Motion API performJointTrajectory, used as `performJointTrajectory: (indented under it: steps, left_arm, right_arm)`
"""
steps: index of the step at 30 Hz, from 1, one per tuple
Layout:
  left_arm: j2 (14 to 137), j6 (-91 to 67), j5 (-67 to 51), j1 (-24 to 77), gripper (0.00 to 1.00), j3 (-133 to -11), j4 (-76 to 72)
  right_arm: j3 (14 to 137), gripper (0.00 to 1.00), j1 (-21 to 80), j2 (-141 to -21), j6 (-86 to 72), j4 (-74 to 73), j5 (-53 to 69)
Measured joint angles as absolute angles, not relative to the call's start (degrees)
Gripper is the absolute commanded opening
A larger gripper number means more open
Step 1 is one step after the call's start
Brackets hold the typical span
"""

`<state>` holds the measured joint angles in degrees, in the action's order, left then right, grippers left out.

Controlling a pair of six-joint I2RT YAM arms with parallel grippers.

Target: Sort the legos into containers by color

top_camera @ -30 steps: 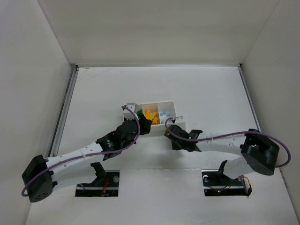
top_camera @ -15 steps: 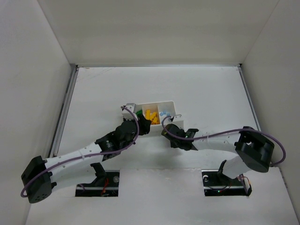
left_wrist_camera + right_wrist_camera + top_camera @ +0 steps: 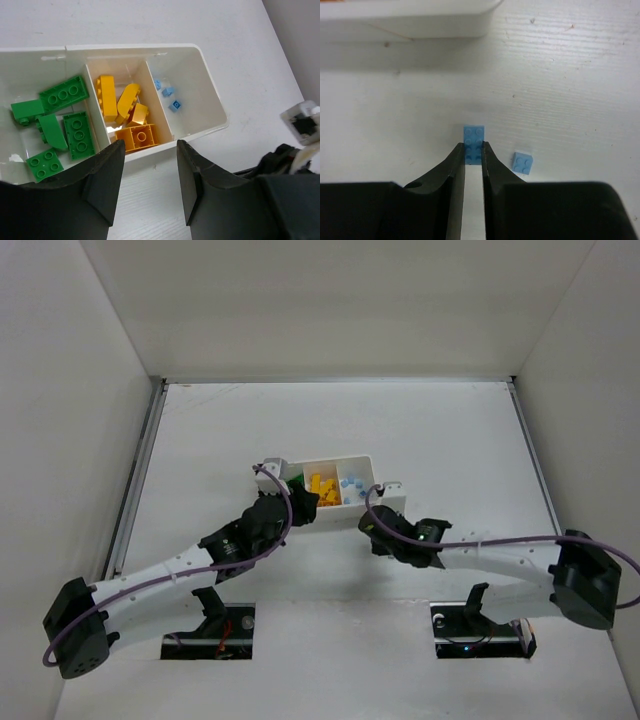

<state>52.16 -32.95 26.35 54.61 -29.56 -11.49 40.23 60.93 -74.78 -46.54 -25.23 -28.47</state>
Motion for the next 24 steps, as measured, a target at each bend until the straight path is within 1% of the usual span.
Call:
performJointTrajectory:
  steps: [3, 6, 10, 13, 14, 18, 19, 21, 24]
  left_arm:
    - [52.16, -32.95, 26.35, 54.76, 0.43, -29.56, -11.27]
    - [52.16, -32.95, 26.37, 55.55, 0.43, -29.56, -11.22]
    - [52.16, -33.01, 26.37, 57.71, 0.43, -29.21, -11.29]
    - [52.25, -33.08, 26.39, 60.12, 0.43, -28.10, -11.29]
    - [52.38, -33.08, 26.39, 61.06, 0.43, -27.81, -11.27]
    - [54.72, -33.10, 26.37, 65.63, 0.44, -27.57, -11.86]
    - [55.94, -33.08, 26.39, 66.89, 0.44, -27.57, -12.38]
    - [59.16, -33.06, 26.41, 69.32, 0.44, -27.66, -13.67]
    - [65.78, -33.01, 26.41, 72.60, 0.44, -29.04, -14.76]
  right_arm:
    - [40.51, 0.16, 61.04, -70.48, -46.04, -25.78, -28.49]
    - [42.24, 0.17, 59.90, -68.66, -43.24, -26.06, -28.25]
    - [47.46, 0.17, 54.22, -69.87, -37.69, -24.53, -27.29]
    - [52.03, 0.17, 50.15, -73.60, -33.87, -21.30, -26.13]
    - [53.41, 0.20, 48.99, -75.22, -32.64, -19.92, -25.69]
    - [56.23, 0.40, 46.54, -80.53, -29.67, -15.92, -24.12]
    - [56.38, 0.42, 46.26, -81.32, -29.28, -15.25, -23.86]
    - [56.42, 0.45, 45.91, -81.95, -28.45, -14.68, -23.16]
    - [56.27, 0.44, 45.63, -80.99, -27.99, -13.63, -22.72]
